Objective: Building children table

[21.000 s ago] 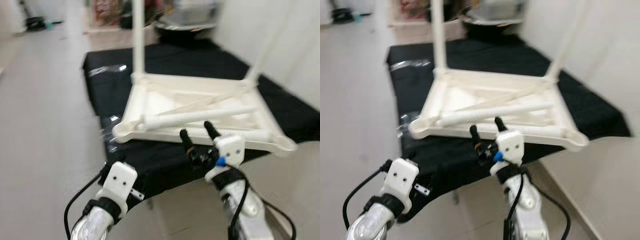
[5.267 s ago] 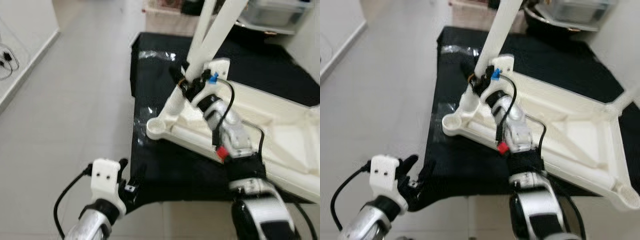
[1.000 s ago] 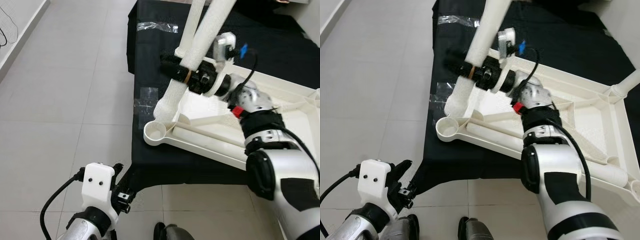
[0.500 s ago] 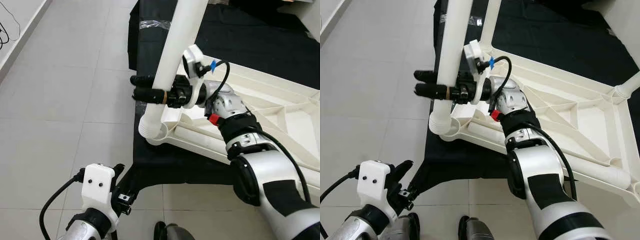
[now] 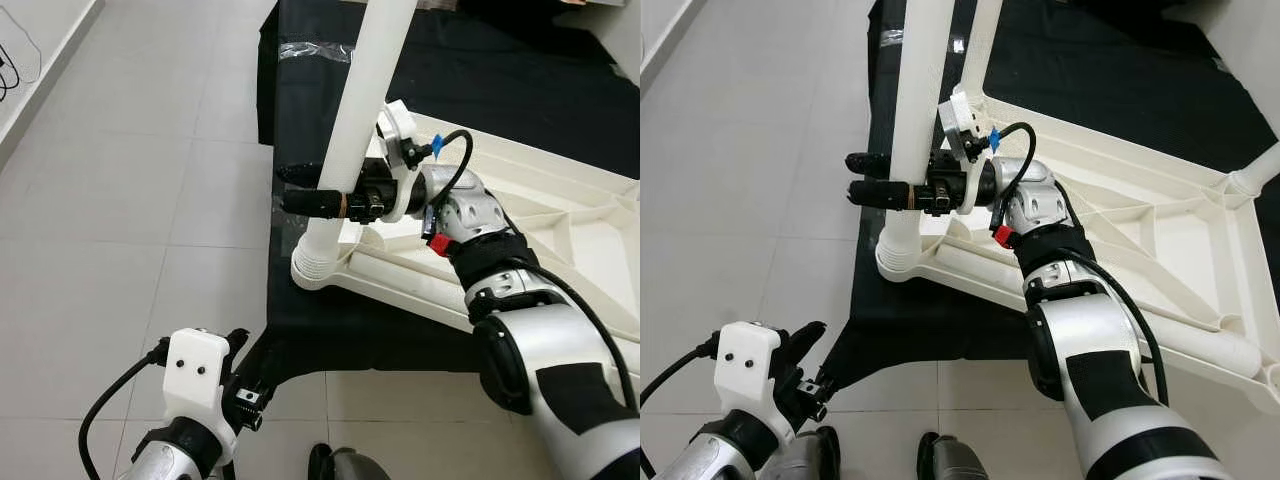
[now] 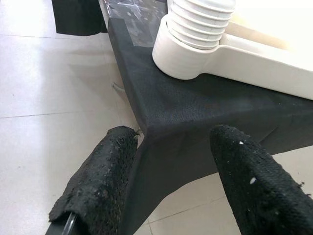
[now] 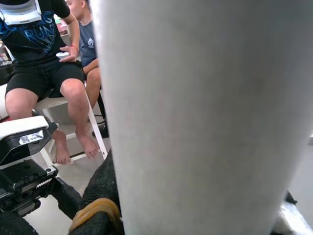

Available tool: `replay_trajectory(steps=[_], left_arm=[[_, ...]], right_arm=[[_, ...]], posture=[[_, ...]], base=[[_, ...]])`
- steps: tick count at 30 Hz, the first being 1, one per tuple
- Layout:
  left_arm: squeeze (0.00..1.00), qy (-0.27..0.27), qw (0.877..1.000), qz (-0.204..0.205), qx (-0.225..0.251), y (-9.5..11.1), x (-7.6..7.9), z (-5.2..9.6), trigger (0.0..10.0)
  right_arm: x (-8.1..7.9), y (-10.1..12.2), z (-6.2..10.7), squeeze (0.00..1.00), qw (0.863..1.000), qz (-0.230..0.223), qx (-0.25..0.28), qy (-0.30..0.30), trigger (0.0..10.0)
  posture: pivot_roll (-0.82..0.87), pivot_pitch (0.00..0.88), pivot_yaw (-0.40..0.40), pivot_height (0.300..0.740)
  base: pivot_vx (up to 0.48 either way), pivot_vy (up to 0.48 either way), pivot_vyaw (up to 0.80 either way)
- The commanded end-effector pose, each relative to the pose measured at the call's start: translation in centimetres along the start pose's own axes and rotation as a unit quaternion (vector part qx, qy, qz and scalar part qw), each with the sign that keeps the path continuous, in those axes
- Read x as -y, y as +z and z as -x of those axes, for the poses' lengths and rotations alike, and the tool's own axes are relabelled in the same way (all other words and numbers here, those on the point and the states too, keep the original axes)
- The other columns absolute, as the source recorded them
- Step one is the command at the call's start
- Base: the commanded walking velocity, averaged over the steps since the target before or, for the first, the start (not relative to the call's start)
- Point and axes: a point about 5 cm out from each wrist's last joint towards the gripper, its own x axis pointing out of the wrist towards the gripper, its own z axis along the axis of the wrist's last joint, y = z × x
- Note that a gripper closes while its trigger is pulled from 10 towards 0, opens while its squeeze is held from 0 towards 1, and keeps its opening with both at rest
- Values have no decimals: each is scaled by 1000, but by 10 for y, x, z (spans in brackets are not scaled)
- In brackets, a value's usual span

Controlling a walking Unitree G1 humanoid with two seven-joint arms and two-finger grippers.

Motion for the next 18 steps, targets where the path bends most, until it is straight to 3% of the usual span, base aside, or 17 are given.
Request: replay_trajectory(steps=[1, 12, 18], left_arm=[[0, -5, 1000, 0, -8, -2, 2, 2, 10000], [0, -5, 1000, -4, -6, -1, 0, 1, 10000], [0, -5, 1000, -5, -6, -1, 0, 1, 10000]], right_arm=[[-4, -11, 9, 0, 1000, 4, -26, 2, 10000], [-15, -22, -6, 0, 996, 49, -64, 43, 10000], [-18, -24, -9, 0, 995, 49, -68, 53, 10000]], posture=[[133, 265, -142, 740], [131, 261, -140, 740], [130, 261, -139, 740]], base=[[0, 0, 0], [0, 0, 0], [0, 0, 0]])
